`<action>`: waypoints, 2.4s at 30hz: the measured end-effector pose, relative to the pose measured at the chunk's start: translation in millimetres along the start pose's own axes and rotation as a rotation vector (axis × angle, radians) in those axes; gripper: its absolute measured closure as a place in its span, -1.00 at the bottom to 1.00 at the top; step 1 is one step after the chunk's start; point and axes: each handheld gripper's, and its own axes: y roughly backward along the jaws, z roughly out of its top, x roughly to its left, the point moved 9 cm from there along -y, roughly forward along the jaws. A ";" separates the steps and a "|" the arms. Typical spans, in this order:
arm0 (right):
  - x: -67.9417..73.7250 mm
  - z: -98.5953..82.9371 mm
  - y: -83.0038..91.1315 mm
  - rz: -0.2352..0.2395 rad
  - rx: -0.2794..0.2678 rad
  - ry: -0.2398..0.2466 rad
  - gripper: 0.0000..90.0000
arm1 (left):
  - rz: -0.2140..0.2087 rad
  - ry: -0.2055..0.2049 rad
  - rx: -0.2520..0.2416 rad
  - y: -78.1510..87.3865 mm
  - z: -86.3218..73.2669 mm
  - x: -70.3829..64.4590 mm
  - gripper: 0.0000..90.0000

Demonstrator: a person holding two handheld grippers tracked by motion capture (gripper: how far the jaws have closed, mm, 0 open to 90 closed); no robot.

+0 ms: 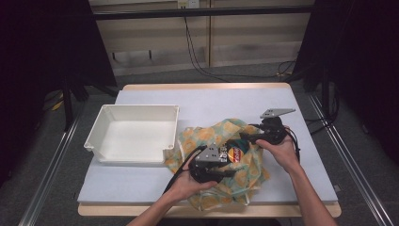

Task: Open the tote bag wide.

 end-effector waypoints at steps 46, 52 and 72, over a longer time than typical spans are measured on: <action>-17.7 5.7 38.4 -0.060 -0.073 -0.047 -0.49 | -0.120 -0.024 -0.048 0.9 2.8 -45.1 0.22; -13.4 2.3 41.5 -0.044 -0.068 -0.047 -0.85 | -0.112 0.011 -0.081 13.2 9.7 -41.0 0.03; 25.9 26.2 82.7 -0.036 -0.168 0.032 -0.70 | -0.029 0.050 -0.073 6.5 24.0 9.2 0.43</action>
